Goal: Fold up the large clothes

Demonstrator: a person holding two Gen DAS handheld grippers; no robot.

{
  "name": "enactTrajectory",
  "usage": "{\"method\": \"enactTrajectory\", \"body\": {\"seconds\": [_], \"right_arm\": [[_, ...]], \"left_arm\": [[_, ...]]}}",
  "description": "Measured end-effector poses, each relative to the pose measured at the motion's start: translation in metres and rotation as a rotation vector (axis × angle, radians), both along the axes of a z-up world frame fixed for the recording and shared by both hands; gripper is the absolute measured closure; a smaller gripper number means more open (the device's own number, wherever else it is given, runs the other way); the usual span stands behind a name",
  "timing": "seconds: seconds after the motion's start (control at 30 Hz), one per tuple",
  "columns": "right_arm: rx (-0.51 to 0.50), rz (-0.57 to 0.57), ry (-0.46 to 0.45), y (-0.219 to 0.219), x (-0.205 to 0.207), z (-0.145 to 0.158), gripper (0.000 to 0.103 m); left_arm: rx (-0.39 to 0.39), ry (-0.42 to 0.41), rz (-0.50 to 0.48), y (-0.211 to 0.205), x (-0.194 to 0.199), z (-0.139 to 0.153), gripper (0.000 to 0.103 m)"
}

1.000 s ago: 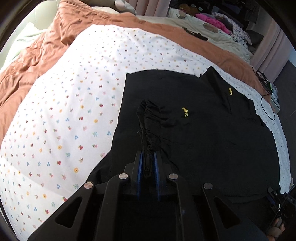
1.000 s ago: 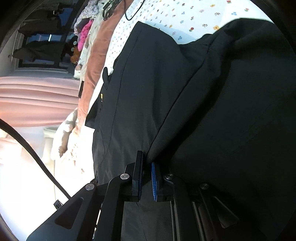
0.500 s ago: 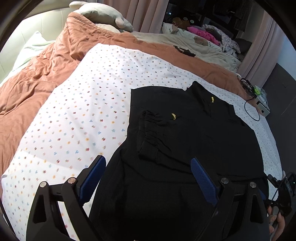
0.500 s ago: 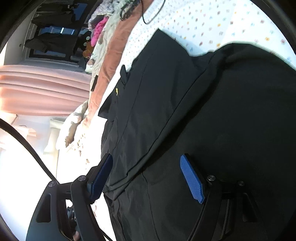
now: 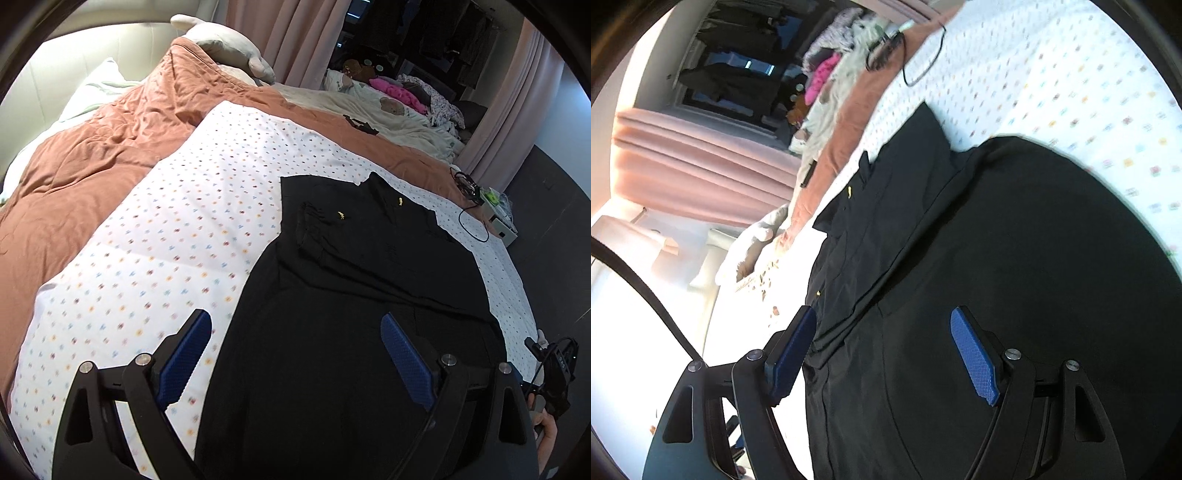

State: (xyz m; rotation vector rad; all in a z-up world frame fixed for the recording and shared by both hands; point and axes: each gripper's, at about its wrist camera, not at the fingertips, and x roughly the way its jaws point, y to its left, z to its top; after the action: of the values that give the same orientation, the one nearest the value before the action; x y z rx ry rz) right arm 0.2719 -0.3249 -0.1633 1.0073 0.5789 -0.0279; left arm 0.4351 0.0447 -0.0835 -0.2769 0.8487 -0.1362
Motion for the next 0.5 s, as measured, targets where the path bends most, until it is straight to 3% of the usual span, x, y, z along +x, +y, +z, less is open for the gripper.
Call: {"method": "enactTrajectory", "body": {"seconds": [0.33,0.5], "right_arm": [[-0.110,-0.030,0.002,0.010,-0.080,0.003,0.029],[-0.052,-0.022,-0.037,0.006,-0.113,0.008,0.029]], "left_arm": [[-0.031,-0.026,0.014,0.041,-0.069,0.000,0.008],[-0.074,-0.038,0.022,0.055,-0.100,-0.007,0.008]]}}
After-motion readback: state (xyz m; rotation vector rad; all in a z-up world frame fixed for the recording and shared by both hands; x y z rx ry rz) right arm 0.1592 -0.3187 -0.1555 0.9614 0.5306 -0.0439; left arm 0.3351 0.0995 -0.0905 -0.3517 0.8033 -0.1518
